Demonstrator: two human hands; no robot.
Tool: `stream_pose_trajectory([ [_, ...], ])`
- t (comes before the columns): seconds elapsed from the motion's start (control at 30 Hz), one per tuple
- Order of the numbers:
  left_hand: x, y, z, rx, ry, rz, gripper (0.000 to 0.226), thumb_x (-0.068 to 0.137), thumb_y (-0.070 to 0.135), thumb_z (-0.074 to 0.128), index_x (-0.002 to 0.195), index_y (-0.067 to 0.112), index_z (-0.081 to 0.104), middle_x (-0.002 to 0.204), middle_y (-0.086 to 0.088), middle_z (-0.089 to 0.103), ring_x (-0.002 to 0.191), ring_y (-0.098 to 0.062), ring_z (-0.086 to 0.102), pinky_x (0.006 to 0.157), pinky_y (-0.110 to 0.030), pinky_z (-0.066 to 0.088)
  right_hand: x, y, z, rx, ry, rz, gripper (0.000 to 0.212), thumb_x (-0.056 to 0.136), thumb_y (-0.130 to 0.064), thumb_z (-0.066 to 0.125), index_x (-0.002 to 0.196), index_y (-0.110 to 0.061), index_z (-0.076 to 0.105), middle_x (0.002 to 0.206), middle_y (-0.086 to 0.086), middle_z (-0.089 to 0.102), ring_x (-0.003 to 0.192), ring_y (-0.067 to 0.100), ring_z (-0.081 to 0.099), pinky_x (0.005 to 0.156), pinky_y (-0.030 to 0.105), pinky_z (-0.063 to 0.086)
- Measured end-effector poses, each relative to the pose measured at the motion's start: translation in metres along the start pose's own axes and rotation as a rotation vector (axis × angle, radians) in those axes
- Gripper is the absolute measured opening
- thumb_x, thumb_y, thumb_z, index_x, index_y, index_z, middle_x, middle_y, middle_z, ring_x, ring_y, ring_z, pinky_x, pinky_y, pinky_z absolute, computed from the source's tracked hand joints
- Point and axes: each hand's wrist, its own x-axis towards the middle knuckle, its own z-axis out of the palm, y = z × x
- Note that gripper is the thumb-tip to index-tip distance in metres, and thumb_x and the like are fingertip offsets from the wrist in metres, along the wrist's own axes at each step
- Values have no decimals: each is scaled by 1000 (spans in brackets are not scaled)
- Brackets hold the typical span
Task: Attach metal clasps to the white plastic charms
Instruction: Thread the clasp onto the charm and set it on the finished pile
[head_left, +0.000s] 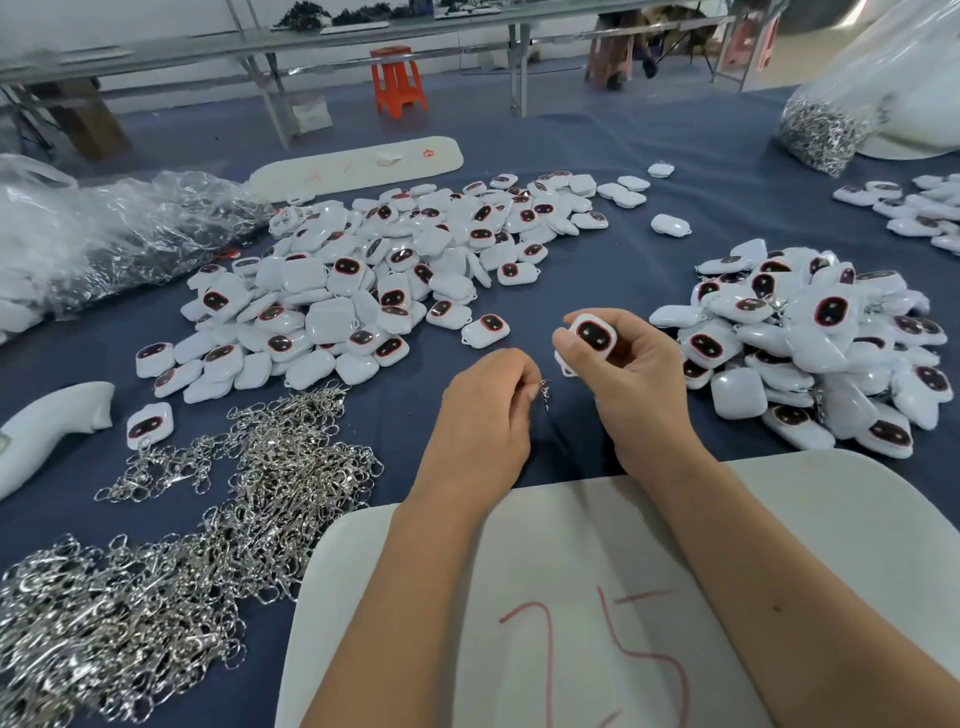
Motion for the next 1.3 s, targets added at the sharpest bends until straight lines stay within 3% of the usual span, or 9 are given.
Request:
stream_pose_trajectory([
  [0.07,0,1,0,-9,-20,7,17,94,-2,55,84,12,57,75,8,54,72,-15,50,65,-33,43,0,1,1,-5,-9,32,21,89,-23,84,106,-25,72,74,-7,65,64,8,57,62,19,48],
  [0.17,0,2,1,-15,-41,10,17,94,-2,55,83,12,57,76,6,55,72,-15,50,65,-36,44,-1,2,2,-54,2,48,9,90,-27,81,92,-25,72,69,-11,61,55,9,51,54,21,47],
  [0.47,-1,4,2,-20,-76,15,17,94,-2,52,83,11,54,77,2,55,74,-21,50,68,-41,44,-2,6,3,-158,95,-4,11,89,-23,81,87,-18,71,70,-6,65,54,8,58,52,19,51],
  [0.67,-1,4,4,-11,-88,24,19,93,-2,52,81,13,52,76,3,54,74,-21,50,67,-43,44,-3,7,3,-240,135,-48,14,88,-25,81,86,-18,69,73,-3,67,57,12,62,54,33,58],
  [0.77,-1,6,5,-10,-97,19,19,93,-3,51,81,12,51,76,1,54,74,-23,51,68,-46,44,-3,6,3,-291,134,-68,15,88,-25,81,86,-17,69,74,-6,67,66,15,65,65,48,62],
  [0.87,-2,8,6,-2,-91,13,18,94,-3,50,81,10,51,77,-1,55,74,-25,51,69,-49,44,-4,4,3,-306,146,-81,15,87,-22,81,85,-16,68,73,-6,67,69,22,65,67,51,61],
  [1.1,-2,11,9,35,-94,-1,17,94,-4,49,81,6,51,77,-4,54,75,-29,50,71,-54,45,-8,-1,5,-356,182,-136,14,88,-20,80,85,-15,67,73,-6,67,66,13,62,71,41,56],
  [1.2,-2,12,9,52,-92,-9,17,94,-5,48,82,6,51,78,-5,54,76,-29,49,72,-53,45,-8,-2,5,-372,174,-140,14,88,-19,80,86,-14,67,72,-6,66,65,17,64,68,39,57],
  [1.3,-2,13,10,65,-92,-28,20,92,-6,47,81,9,49,78,-3,54,75,-28,49,72,-53,45,-9,-2,6,-413,183,-180,14,88,-18,80,86,-13,67,72,-8,66,66,13,62,66,27,52],
])
